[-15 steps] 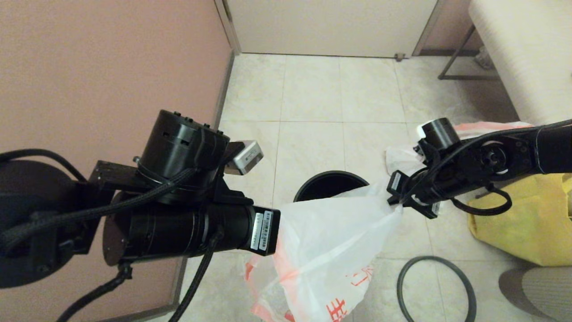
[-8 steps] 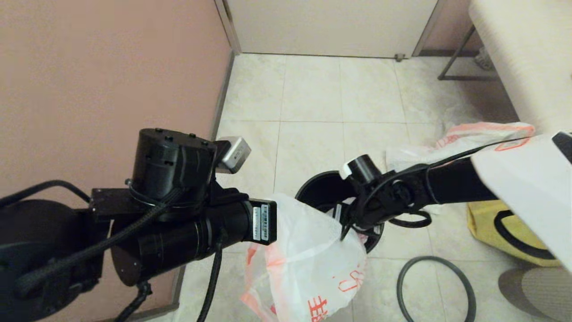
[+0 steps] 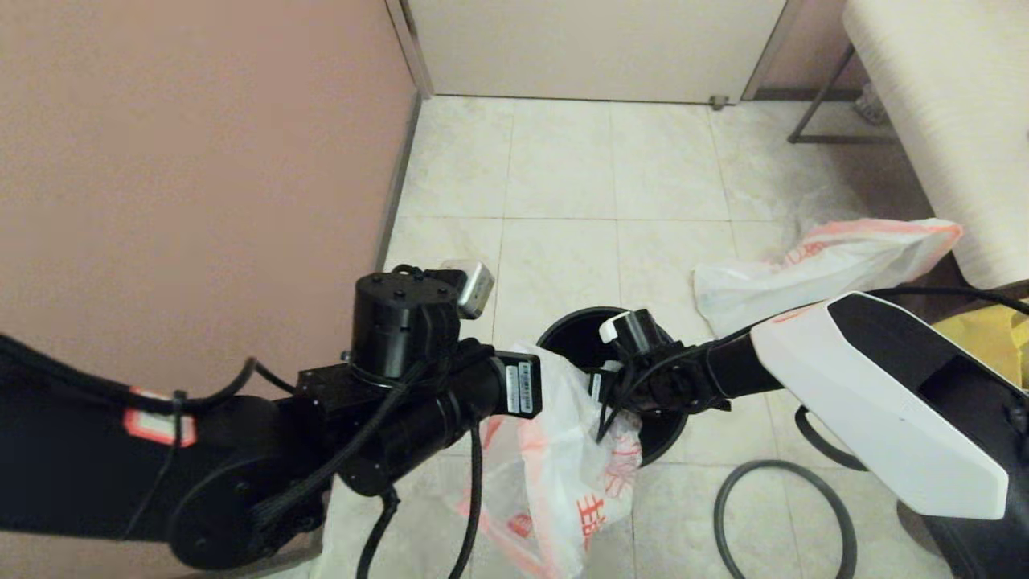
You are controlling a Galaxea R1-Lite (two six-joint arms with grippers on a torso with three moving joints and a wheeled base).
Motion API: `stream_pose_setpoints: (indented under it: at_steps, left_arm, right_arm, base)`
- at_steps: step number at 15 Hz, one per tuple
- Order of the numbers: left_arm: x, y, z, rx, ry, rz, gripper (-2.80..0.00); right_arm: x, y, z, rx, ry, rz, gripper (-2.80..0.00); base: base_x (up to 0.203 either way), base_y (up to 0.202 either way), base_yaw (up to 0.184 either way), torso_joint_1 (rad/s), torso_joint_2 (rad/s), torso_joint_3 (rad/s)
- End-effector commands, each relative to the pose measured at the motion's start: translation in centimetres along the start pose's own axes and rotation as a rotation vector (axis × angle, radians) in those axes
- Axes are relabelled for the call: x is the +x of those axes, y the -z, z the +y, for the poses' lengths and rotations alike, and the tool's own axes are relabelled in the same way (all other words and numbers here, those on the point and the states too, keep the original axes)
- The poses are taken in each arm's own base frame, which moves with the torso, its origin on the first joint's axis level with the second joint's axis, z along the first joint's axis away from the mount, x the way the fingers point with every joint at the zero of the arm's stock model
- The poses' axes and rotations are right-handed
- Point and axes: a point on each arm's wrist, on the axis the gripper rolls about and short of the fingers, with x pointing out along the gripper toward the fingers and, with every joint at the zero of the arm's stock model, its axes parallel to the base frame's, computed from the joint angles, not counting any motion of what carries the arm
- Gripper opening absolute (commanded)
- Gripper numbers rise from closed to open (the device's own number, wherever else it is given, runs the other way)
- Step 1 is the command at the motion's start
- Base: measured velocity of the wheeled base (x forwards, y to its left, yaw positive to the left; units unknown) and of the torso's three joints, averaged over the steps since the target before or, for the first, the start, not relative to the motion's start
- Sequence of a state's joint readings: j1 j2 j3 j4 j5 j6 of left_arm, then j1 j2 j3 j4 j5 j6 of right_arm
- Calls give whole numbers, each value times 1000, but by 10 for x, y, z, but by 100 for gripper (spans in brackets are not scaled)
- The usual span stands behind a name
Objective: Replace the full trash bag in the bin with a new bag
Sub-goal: Put the new garbage bag on the trash can
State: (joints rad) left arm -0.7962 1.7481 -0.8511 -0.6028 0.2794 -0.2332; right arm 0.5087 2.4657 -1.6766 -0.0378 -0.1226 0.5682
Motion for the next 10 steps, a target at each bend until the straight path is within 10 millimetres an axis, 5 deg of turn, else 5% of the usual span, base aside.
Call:
stream_pose_setpoints:
  at_steps: [1, 5, 10]
  left_arm:
    - [24, 2, -7, 17, -12, -23, -280]
    - [27, -16, -17, 32, -12, -95, -280]
    - [46, -21, -32, 162, -34, -250, -280]
  right_arm:
    - [2, -13, -9, 14, -16, -70, -280]
    - [7, -20, -13, -66, -16, -133, -280]
    - [45, 13, -15, -186, 58, -124, -280]
  base:
    - [0, 0, 0, 0, 0, 0]
    - [0, 0, 0, 0, 0, 0]
    - [0, 0, 0, 0, 0, 0]
